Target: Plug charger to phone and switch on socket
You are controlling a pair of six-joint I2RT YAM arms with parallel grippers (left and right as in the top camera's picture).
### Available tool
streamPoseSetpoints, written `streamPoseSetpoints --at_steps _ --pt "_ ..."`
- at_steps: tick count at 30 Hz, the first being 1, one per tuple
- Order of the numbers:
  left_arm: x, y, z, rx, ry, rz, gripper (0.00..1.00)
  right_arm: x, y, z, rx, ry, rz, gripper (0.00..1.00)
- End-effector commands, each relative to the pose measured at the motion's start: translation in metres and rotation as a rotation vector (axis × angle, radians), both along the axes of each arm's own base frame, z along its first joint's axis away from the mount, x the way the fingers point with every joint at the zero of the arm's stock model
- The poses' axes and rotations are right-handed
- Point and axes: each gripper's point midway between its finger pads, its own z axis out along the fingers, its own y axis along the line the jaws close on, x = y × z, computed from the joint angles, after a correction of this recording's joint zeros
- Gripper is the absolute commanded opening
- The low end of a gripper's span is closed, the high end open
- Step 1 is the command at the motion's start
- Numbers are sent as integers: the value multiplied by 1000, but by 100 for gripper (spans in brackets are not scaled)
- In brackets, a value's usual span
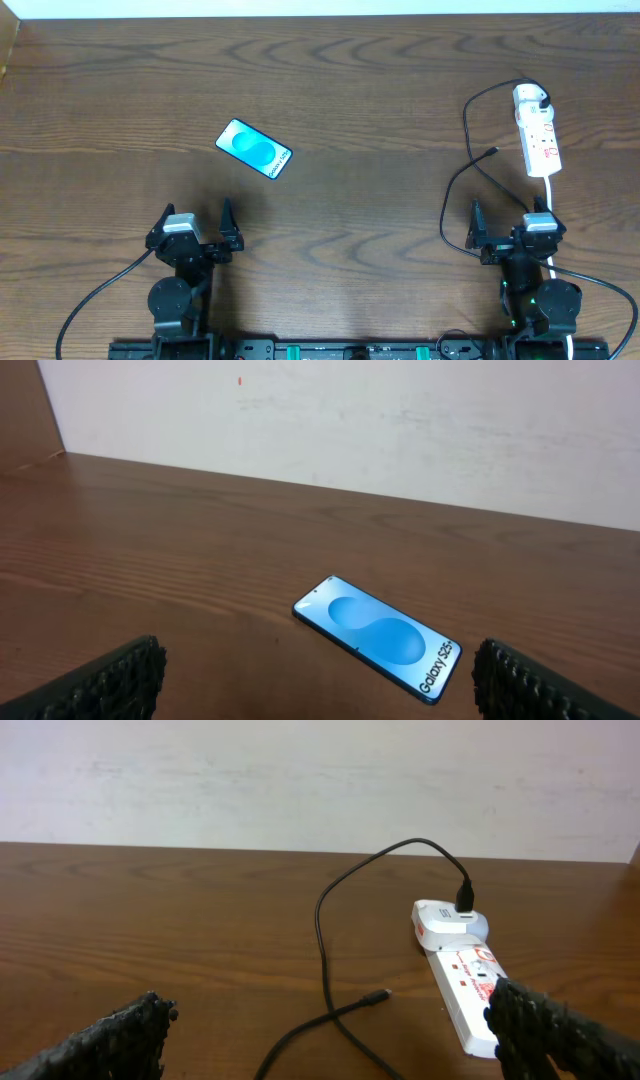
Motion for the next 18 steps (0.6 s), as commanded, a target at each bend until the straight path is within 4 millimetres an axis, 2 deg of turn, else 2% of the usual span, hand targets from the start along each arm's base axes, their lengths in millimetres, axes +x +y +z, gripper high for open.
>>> streamPoseSetpoints --at_steps 1,14,18 --pt "-1 -5 -16 7 52 -27 98 0 -3 -2 -12 6 -12 99" --pt "-1 -6 -16 0 51 -35 98 0 -3 -2 -12 6 -12 99" --pt "1 -10 -1 -10 -7 -56 98 0 -3 -2 -12 6 -12 99"
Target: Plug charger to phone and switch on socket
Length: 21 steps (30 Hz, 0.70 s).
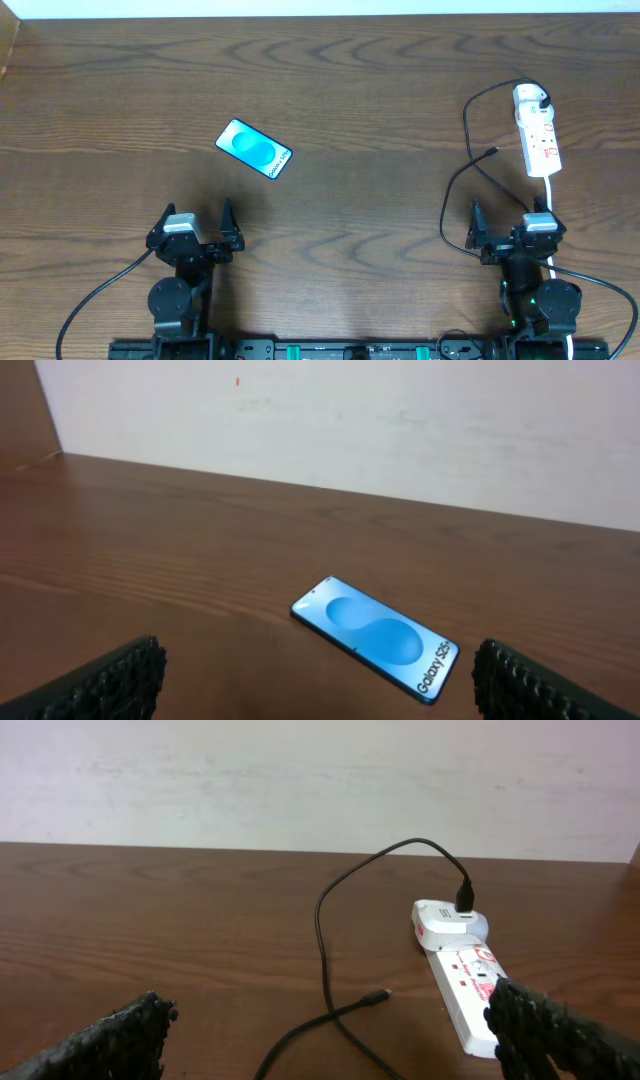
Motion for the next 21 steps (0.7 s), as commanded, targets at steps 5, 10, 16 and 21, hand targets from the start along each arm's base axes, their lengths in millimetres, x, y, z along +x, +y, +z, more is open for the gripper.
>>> streamPoseSetpoints --at_steps 5,10,16,21 --pt "1 -12 39 -7 -161 -67 98 0 -3 -2 -12 6 -12 99" --pt "-7 -12 84 -2 -277 -67 98 0 -3 -2 -12 6 -12 99" --pt "-12 -12 120 1 -313 -67 98 0 -3 -2 -12 6 -12 99" --pt "-3 -12 138 -9 -242 -67 98 0 -3 -2 -12 6 -12 99"
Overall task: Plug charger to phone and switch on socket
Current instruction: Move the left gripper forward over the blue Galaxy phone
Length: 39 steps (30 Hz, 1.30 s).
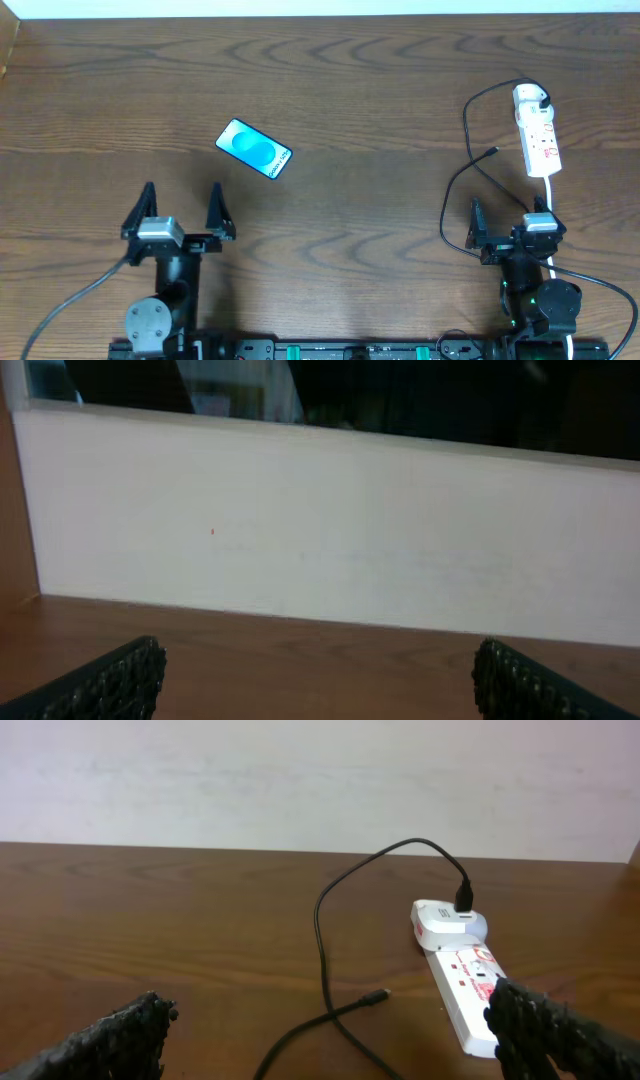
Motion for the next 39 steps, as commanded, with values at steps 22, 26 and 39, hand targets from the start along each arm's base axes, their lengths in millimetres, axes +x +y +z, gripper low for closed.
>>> streamPoseSetpoints --at_steps 22,26,39 --pt "75 -2 51 -182 672 0 98 0 -3 -2 -12 5 -12 99" --pt "84 -8 51 -178 738 -14 98 0 -3 -2 -12 5 -12 99" --pt "79 -26 23 -194 879 -91 98 0 -3 -2 -12 5 -12 99"
